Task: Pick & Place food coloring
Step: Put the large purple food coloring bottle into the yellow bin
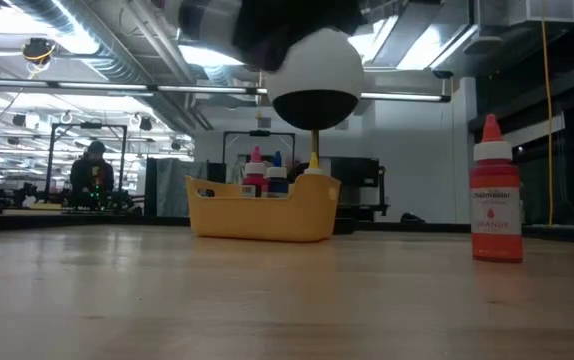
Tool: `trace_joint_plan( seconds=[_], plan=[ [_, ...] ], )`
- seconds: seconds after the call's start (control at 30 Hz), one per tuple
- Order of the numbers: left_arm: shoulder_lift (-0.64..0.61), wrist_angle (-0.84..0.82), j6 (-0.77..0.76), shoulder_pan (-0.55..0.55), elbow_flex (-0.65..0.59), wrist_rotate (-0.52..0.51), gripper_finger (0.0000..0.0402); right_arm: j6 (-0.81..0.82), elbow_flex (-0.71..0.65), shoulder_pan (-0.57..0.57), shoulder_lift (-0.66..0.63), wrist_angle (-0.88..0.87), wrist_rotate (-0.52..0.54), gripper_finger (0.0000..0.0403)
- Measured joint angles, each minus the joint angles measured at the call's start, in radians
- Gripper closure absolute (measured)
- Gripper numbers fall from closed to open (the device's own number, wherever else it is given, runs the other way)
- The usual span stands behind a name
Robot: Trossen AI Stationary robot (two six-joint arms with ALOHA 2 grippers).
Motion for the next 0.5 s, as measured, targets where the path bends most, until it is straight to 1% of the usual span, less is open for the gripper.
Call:
trace_joint_plan(
  seconds=[0.13, 0.2, 0.3, 0.43, 0.5],
  plan=[
    [0.009, -0.007, 0.001, 0.01, 0.0, -0.015, 0.0153, -0.038, 0.0, -0.008, -0.024, 0.059, 0.019, 0.0287],
    [0.009, -0.002, 0.006, 0.01, 0.0, -0.041, 0.0153, -0.056, 0.0, -0.009, -0.037, 0.068, 0.03, 0.0288],
    [0.009, 0.003, 0.01, 0.019, 0.0, -0.05, 0.0153, -0.062, 0.002, -0.009, -0.05, 0.077, 0.041, 0.0287],
    [0.009, 0.054, 0.019, 0.029, 0.0, -0.051, 0.0153, -0.089, 0.002, -0.011, -0.052, 0.097, 0.044, 0.0286],
    [0.009, 0.103, 0.026, 0.028, 0.0, -0.032, 0.0153, -0.102, 0.002, -0.011, -0.053, 0.108, 0.043, 0.0286]
  ],
)
